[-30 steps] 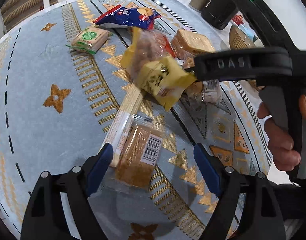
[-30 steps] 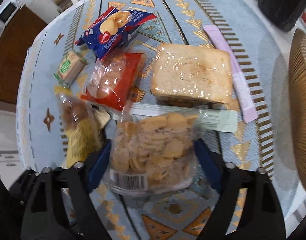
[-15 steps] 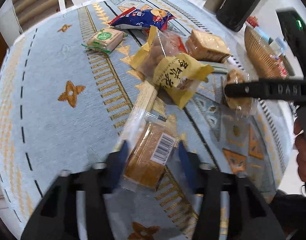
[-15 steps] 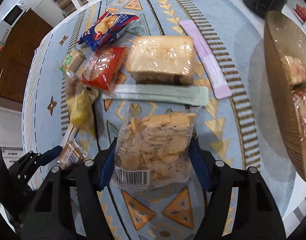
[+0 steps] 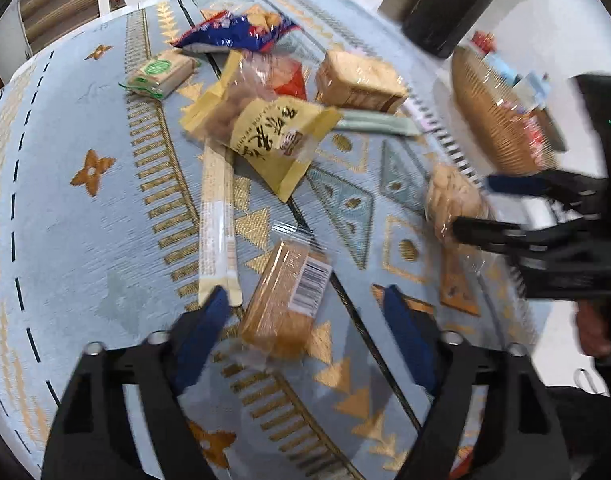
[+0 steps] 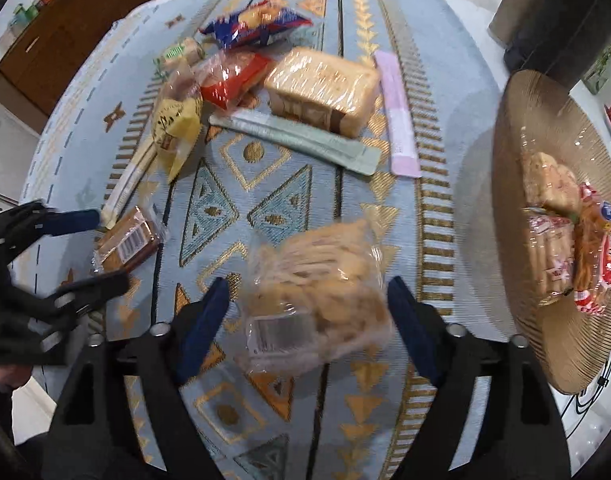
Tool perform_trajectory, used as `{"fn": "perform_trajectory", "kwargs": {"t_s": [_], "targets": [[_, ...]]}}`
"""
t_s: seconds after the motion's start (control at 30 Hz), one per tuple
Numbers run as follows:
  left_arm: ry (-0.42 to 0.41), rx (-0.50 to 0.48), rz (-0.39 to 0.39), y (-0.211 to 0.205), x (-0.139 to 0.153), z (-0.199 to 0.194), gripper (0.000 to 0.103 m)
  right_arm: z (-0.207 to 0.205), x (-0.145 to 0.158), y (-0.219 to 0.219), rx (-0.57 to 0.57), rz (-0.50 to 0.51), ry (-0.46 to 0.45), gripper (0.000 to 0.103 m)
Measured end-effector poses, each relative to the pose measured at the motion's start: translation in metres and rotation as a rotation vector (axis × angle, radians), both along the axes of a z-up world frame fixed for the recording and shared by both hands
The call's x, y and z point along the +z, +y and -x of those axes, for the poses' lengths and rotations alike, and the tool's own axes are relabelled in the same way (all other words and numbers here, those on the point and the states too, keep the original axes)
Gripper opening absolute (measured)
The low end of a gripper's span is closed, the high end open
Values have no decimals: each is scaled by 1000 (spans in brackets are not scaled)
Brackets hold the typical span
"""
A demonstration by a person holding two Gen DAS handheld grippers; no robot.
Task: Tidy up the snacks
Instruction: 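Grasp the clear animal-cracker bag with the right gripper while the left grasps the brown wrapped bar, then carry both items onto the brown glass plate and open both grippers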
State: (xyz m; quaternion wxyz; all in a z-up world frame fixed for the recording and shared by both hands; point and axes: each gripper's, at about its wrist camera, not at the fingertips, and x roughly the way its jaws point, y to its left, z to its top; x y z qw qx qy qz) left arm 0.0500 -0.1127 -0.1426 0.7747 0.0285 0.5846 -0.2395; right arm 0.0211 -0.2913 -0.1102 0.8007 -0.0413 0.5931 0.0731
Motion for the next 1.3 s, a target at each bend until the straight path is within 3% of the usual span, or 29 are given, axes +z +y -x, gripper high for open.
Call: {"fn": "perform_trajectory", "kwargs": {"t_s": [0.17, 0.2, 0.23, 0.27, 0.43, 0.57, 0.73, 0.83, 0.93, 1.03, 1.1, 1.2, 1.3], "targets": [[-46, -59, -108, -20, -9, 4, 65, 4, 7, -18, -57, -108, 18, 91], [-60, -64, -143, -22, -9, 6, 58, 5, 6, -23, -80, -138, 37, 93], [-78, -62, -179, -24, -9, 7, 43, 5, 4, -27, -100, -167, 59, 93], [-96, -57, -212, -24, -9, 7, 39, 8, 1, -31, -127, -211, 90, 93], [-72, -9, -146, -12, -3, 5, 35, 15, -15, -44, -284, -407, 221, 94], [-42, 31, -2, -3, 8, 6, 35, 5, -26, -55, -437, -484, 265, 94], [-49, 53, 25, -4, 17, 13, 35, -13, -32, -58, -559, -462, 268, 94], [-58, 59, 34, -2, 24, 16, 35, -19, -37, -48, -564, -422, 267, 94], [-70, 62, 42, -4, 30, 19, 35, -27, -39, -34, -529, -316, 243, 90], [-78, 55, 49, -9, 34, 19, 35, -26, -39, -23, -489, -234, 219, 80], [-83, 56, 54, -10, 38, 19, 35, -23, -38, -18, -443, -174, 197, 66], [-94, 56, 63, -12, 43, 18, 35, -17, -33, -13, -385, -157, 172, 57], [-111, 51, 62, -17, 52, 19, 35, -11, -24, -15, -353, -242, 169, 56]]}}
